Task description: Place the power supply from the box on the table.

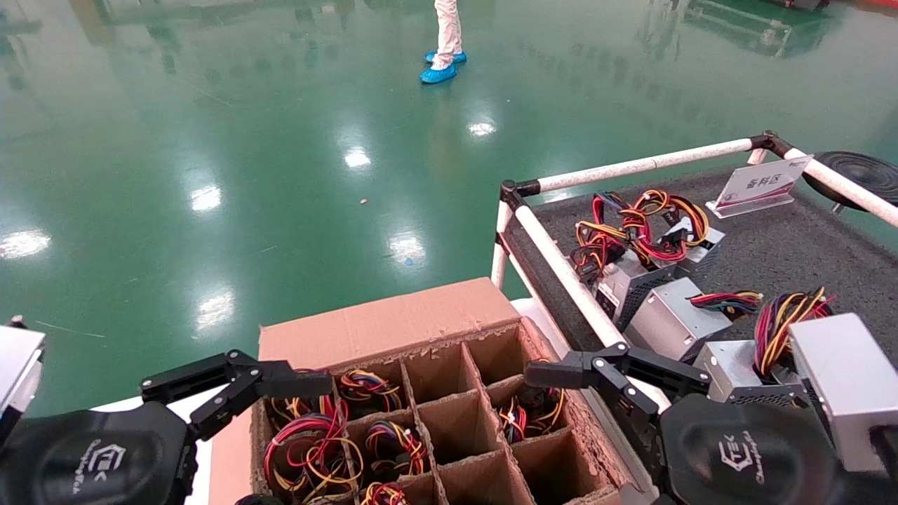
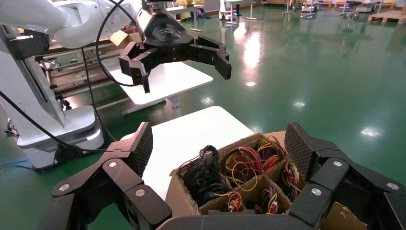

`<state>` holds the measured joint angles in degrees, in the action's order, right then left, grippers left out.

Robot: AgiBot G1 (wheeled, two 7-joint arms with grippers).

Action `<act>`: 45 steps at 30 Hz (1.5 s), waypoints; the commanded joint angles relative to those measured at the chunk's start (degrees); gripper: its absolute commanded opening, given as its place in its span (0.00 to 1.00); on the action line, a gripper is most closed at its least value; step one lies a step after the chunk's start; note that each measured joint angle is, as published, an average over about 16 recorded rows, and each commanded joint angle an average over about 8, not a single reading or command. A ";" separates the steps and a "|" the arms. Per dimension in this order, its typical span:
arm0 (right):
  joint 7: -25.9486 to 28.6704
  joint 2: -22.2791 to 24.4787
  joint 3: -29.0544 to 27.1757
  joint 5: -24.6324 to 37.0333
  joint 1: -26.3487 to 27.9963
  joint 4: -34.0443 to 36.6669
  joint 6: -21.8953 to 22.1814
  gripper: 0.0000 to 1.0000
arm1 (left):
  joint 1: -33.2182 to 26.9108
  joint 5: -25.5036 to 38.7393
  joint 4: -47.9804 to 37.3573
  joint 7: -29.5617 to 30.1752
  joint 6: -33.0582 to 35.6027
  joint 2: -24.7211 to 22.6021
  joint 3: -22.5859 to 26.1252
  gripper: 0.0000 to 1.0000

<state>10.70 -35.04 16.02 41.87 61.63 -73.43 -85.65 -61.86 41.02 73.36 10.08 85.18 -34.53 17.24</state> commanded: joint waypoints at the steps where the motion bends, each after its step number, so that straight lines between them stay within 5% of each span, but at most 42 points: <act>1: 0.00 0.00 0.00 0.00 0.00 0.00 0.00 1.00 | 0.00 0.00 0.00 0.00 0.00 0.00 0.00 0.04; 45: 0.00 0.00 0.00 0.00 0.00 0.00 0.00 1.00 | 0.00 0.00 0.00 0.00 0.00 0.00 0.00 0.00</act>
<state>10.70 -35.04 16.02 41.87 61.63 -73.43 -85.65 -61.86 41.02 73.36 10.08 85.18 -34.53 17.23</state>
